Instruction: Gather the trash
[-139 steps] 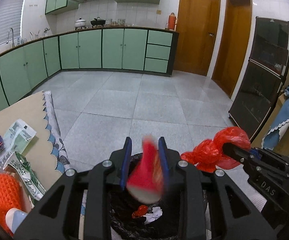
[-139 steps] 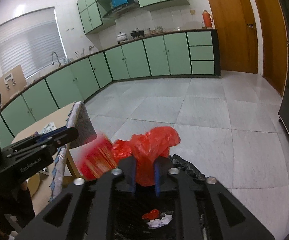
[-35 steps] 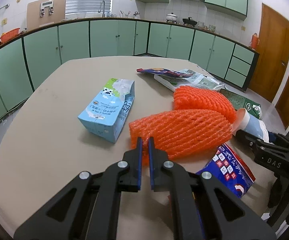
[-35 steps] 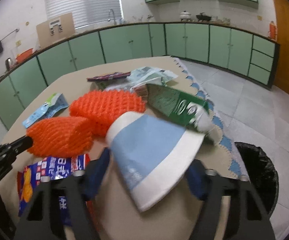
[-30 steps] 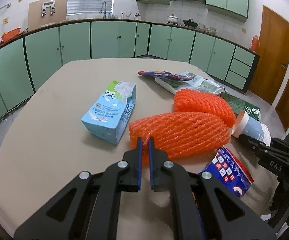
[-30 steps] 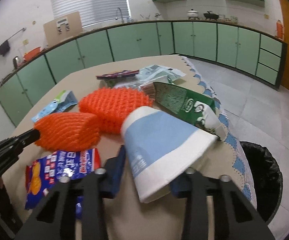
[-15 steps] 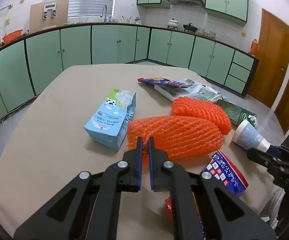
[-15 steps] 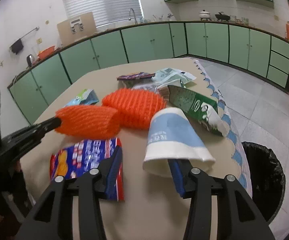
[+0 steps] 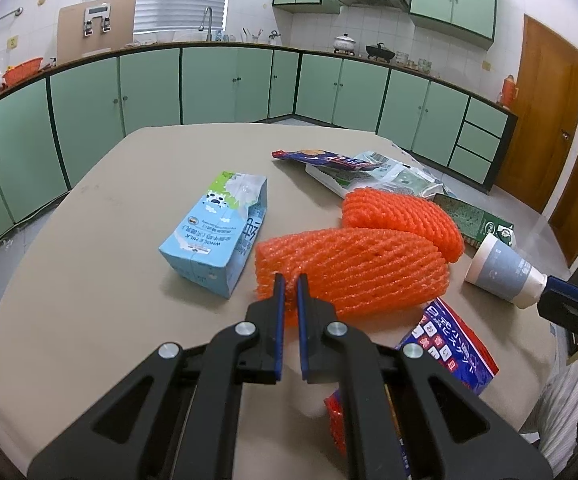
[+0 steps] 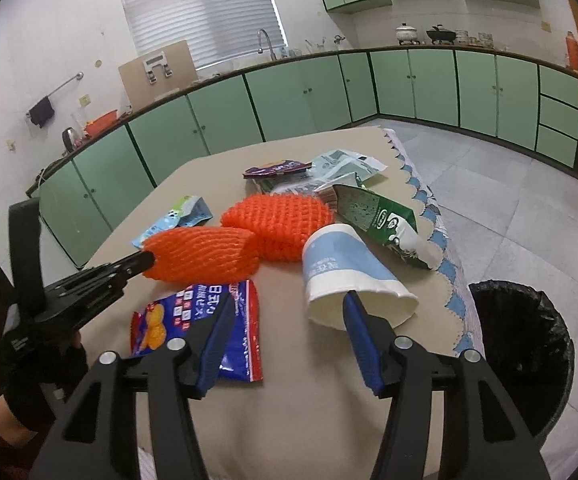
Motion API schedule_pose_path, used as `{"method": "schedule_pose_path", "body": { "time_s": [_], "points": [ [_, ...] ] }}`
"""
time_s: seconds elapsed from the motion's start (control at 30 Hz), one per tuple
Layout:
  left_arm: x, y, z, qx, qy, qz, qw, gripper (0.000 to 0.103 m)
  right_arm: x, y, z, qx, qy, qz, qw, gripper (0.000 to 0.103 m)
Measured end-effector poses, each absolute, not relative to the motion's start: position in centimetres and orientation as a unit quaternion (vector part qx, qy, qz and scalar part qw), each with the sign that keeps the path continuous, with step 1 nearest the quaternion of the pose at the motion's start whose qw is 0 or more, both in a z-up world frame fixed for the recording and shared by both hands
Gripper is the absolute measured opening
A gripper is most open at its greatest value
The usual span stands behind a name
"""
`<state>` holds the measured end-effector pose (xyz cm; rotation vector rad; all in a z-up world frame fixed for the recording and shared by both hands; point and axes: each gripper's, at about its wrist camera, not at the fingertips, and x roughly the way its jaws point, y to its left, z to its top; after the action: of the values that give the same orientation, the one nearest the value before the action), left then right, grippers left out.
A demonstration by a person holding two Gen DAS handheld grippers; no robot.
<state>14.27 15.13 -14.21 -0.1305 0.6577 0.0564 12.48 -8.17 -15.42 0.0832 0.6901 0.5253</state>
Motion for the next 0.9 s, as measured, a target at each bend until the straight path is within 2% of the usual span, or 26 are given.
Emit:
{"method": "schedule_pose_path", "body": {
  "time_s": [0.3,0.43,0.5,0.57,0.9],
  "points": [
    [14.3,14.9,-14.2,-0.062,0.322,0.027,0.944,0.005,11.9,-8.8,-15.2,0.037,0.332,0.243,0.910,0.056],
    [14.1,14.8,-14.2,-0.059,0.322,0.025,0.944,0.005,12.8,-9.3,-15.6,0.031,0.331,0.225,0.916,0.067],
    [14.1,14.8,-14.2,-0.059,0.323,0.025,0.944,0.005,13.5,-9.4,-15.8,0.021,0.325,0.209,0.922,0.079],
    [14.1,14.9,-14.3,-0.059,0.324,0.026,0.944,0.004,14.5,-9.9,-16.2,0.021,0.328,0.201,0.923,0.082],
    [14.6,14.6,-14.6,-0.053,0.331,0.027,0.942,0.005,17.1,-10.6,-18.9,0.037,0.361,0.209,0.908,0.082]
  ]
}}
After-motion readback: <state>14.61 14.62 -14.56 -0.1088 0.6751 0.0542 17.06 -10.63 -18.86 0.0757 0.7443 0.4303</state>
